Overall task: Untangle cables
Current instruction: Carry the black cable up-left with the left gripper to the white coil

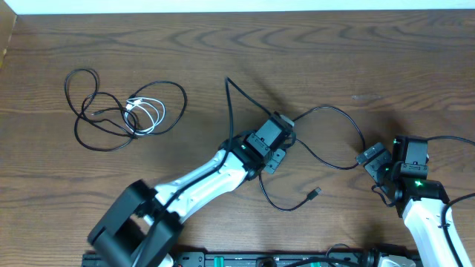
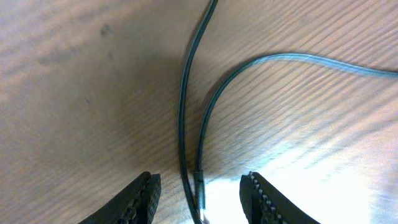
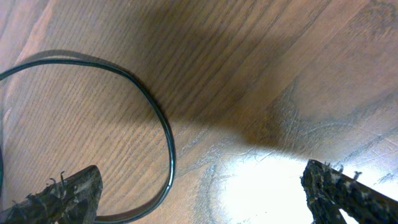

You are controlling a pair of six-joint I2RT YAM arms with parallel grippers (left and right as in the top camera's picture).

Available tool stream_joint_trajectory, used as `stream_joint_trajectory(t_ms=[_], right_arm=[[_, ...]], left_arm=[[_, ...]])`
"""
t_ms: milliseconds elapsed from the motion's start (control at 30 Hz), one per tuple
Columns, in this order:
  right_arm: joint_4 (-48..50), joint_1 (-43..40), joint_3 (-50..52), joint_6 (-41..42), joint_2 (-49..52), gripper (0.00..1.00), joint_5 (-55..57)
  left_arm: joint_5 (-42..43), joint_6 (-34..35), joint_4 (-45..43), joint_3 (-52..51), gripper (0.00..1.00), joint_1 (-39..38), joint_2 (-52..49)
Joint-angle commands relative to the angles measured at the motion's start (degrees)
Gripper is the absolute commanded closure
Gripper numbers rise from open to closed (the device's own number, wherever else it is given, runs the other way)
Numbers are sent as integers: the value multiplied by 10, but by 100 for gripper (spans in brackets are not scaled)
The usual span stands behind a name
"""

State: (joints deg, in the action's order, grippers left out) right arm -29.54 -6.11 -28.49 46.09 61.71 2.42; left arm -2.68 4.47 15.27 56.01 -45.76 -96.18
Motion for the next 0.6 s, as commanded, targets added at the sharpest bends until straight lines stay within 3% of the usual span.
stream_joint_trajectory(t_ms=[0, 567], right_arm=[[-1, -3, 1, 6, -7, 1, 11], [-1, -3, 1, 6, -24, 1, 11]], left_arm=[[18, -12, 8, 17, 54, 4, 10], [22, -12, 35, 16, 47, 6, -71]])
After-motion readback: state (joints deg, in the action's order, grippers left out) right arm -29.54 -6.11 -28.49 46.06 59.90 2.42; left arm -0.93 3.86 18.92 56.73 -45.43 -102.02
